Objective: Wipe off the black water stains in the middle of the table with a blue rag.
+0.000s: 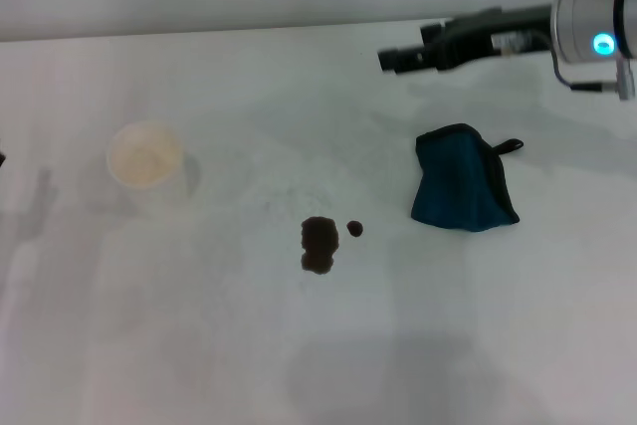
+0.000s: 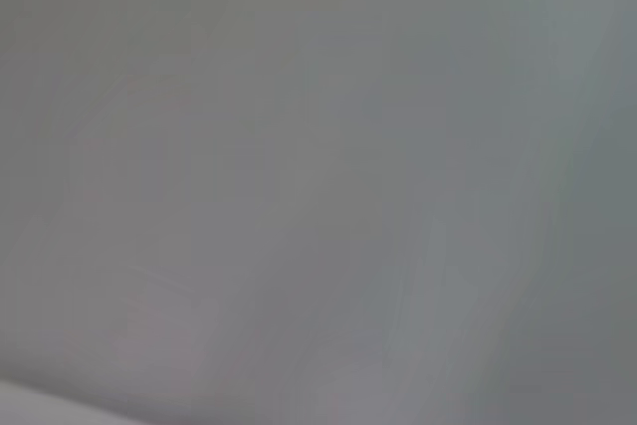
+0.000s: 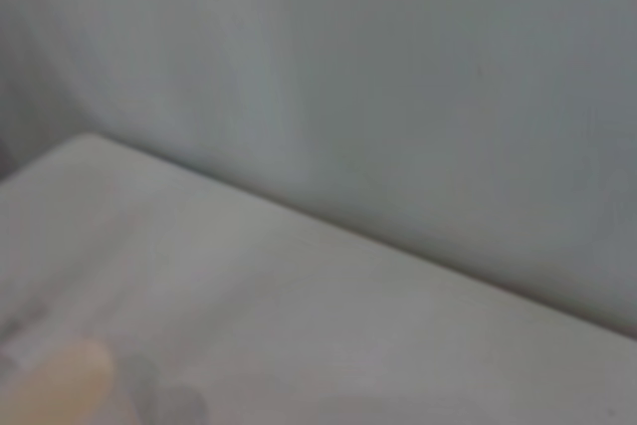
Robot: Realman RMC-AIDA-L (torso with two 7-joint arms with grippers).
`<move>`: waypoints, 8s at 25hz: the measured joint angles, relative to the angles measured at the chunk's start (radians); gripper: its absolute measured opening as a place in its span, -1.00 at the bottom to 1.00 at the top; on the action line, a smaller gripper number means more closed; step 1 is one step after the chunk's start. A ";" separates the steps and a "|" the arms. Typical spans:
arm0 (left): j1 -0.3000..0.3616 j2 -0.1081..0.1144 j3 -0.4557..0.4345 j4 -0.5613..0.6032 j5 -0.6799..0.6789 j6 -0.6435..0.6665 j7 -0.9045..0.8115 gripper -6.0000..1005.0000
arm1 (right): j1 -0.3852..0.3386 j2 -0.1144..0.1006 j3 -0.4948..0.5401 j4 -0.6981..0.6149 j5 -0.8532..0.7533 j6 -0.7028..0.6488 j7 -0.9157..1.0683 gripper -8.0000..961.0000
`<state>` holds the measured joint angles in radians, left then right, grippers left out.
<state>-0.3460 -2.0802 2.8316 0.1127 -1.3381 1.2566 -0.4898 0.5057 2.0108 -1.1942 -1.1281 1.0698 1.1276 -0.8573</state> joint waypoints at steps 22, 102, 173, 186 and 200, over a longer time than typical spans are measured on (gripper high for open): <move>-0.024 -0.006 -0.001 0.042 -0.009 -0.034 0.211 0.77 | 0.013 0.004 -0.517 -0.505 -0.761 0.293 1.010 0.77; -0.060 -0.001 0.004 0.048 -0.114 -0.131 0.207 0.78 | -0.008 0.004 -0.563 -0.182 -0.695 0.028 0.915 -0.83; -0.118 0.000 -0.001 0.050 -0.120 -0.123 0.208 0.78 | -0.107 -0.001 -0.676 0.090 -0.020 -0.372 0.191 -0.86; -0.119 0.000 -0.001 0.043 -0.121 -0.128 0.208 0.78 | -0.166 -0.006 -0.416 0.100 -0.132 -0.364 0.155 -0.86; -0.116 0.000 -0.001 0.049 -0.121 -0.129 0.208 0.77 | -0.197 -0.006 -0.343 0.078 -0.106 -0.399 0.158 -0.81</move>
<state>-0.4621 -2.0801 2.8302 0.1613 -1.4588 1.1277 -0.2822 0.3089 2.0048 -1.5373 -1.0500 0.9636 0.7282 -0.6996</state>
